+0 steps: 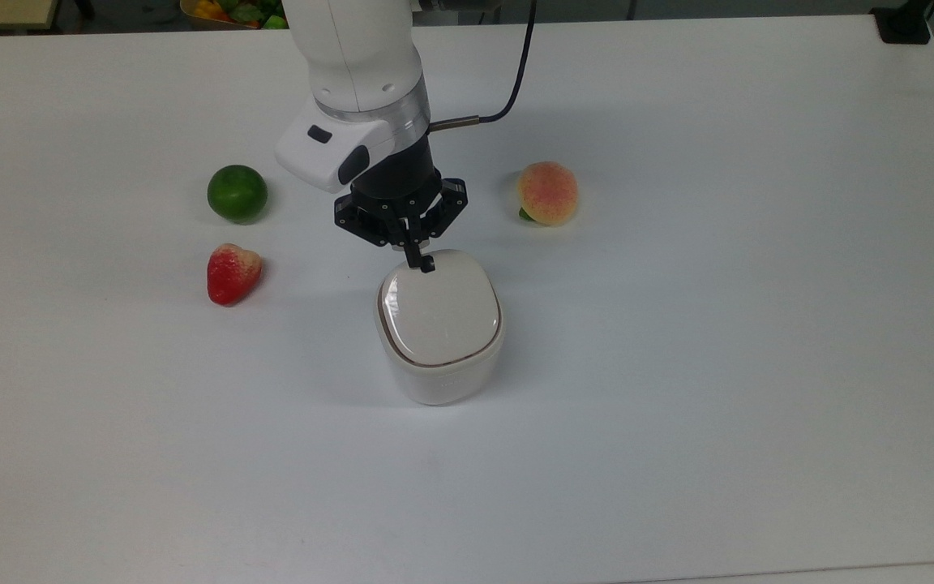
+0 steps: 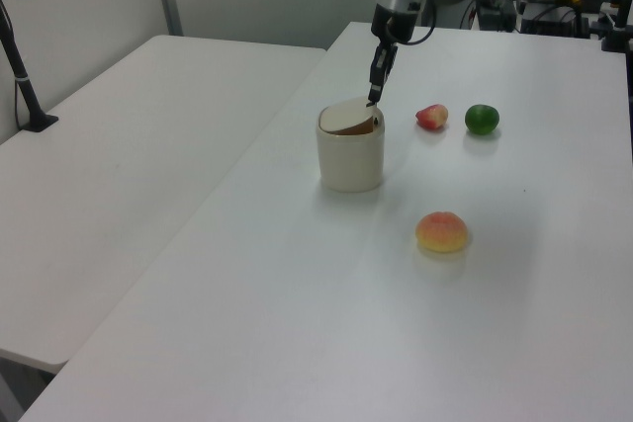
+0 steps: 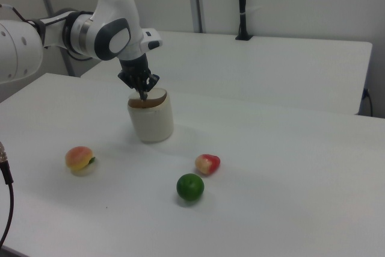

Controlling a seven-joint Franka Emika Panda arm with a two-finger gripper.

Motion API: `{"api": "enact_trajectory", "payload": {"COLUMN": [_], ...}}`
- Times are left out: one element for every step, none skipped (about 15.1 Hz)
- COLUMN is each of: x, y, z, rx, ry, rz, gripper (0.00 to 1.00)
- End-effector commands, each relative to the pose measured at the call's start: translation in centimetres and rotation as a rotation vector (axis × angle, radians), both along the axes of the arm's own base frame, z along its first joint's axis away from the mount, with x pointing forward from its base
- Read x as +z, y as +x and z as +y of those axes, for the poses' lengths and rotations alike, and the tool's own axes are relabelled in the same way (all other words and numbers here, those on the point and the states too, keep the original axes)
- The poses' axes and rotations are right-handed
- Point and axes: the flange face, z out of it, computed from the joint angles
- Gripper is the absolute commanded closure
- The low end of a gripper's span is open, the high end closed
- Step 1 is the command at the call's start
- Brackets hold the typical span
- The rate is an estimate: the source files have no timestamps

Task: Close garbage bin
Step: 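Press the gripper down on the closed lid to seat it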

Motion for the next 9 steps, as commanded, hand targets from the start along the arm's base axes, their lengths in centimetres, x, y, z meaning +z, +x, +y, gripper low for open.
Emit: {"api": "enact_trajectory", "payload": {"x": [-0.7, -1.1, -1.3, -1.5, -1.8, -1.9, -2.2, -2.7, -2.9], "y": [-0.7, -0.6, -0.6, -0.6, -0.7, -0.7, -0.6, -0.5, -0.5], "z": [0.2, 0.3, 0.4, 0.6, 0.9, 1.1, 1.2, 1.3, 1.3], "rx": [0.022, 0.024, 0.025, 0.028, 0.034, 0.036, 0.039, 0.041, 0.042], "ry": [-0.008, -0.01, -0.01, -0.01, -0.011, -0.014, -0.018, -0.022, -0.024], "rz": [0.027, 0.033, 0.034, 0.036, 0.04, 0.042, 0.044, 0.048, 0.051], "gripper": [1.0, 1.0, 1.0, 1.0, 1.0, 1.0, 1.0, 1.0, 1.0]}}
